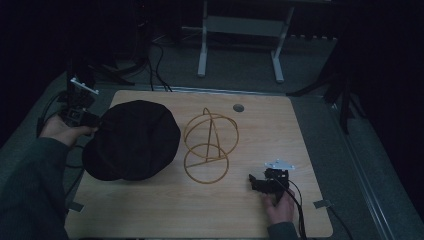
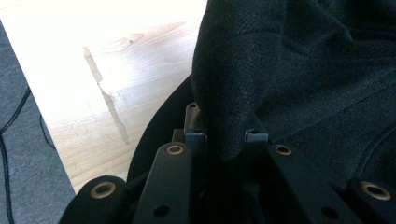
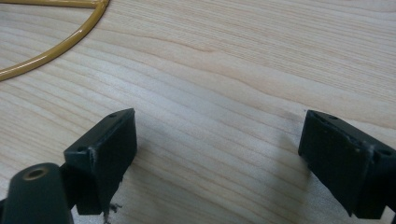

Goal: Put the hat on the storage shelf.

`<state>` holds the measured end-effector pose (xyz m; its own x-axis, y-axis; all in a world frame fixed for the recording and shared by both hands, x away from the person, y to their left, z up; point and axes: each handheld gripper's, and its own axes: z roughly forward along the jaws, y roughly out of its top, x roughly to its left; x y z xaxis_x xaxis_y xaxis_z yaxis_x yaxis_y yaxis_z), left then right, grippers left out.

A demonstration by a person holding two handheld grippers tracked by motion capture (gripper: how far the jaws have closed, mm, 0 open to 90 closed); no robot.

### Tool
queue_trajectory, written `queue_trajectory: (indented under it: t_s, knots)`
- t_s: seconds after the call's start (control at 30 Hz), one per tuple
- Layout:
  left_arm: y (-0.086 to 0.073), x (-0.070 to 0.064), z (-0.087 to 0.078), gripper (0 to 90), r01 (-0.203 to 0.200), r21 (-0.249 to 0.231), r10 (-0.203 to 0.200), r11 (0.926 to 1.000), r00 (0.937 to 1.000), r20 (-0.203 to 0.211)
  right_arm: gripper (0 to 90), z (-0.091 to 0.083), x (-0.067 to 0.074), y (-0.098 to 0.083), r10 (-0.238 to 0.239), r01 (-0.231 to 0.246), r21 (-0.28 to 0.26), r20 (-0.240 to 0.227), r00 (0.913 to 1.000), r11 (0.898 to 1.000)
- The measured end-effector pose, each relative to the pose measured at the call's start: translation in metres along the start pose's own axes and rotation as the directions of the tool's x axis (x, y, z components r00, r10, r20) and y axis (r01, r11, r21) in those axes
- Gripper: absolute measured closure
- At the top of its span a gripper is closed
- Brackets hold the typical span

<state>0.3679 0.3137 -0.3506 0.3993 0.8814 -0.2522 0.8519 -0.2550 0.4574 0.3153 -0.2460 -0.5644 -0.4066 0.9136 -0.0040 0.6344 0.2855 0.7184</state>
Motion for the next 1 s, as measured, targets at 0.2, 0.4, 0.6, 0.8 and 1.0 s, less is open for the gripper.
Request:
queue_trajectory:
  t_s: [0.2,0.4,0.6,0.8,1.0]
  knots:
    - [0.003,0.002,-0.002,78.2,0.003,0.001,-0.003,1.0,1.0,0.006,11.4,0.0,0.0,0.0,0.0,0.0,0.0,0.0,1.0,1.0]
    - [0.008,0.003,-0.005,78.2,0.003,0.006,-0.003,1.0,0.9999,0.016,11.4,0.0,0.0,0.0,0.0,0.0,0.0,0.0,1.0,1.0]
    - [0.013,0.0,-0.008,78.1,-0.009,0.02,0.008,0.9998,0.9998,0.017,11.4,0.0,0.0,0.0,-0.001,0.001,0.0,0.0,1.0,1.0]
    - [0.019,-0.002,-0.012,78.0,-0.021,0.043,0.021,0.9988,0.9996,0.017,11.4,0.0,0.0,0.0,-0.003,0.003,0.0,0.0,1.0,1.0]
    - [0.023,-0.003,-0.015,77.9,-0.029,0.05,0.028,0.9983,0.9994,0.021,11.4,0.0,0.0,0.0,-0.003,0.003,0.0,0.0,1.0,1.0]
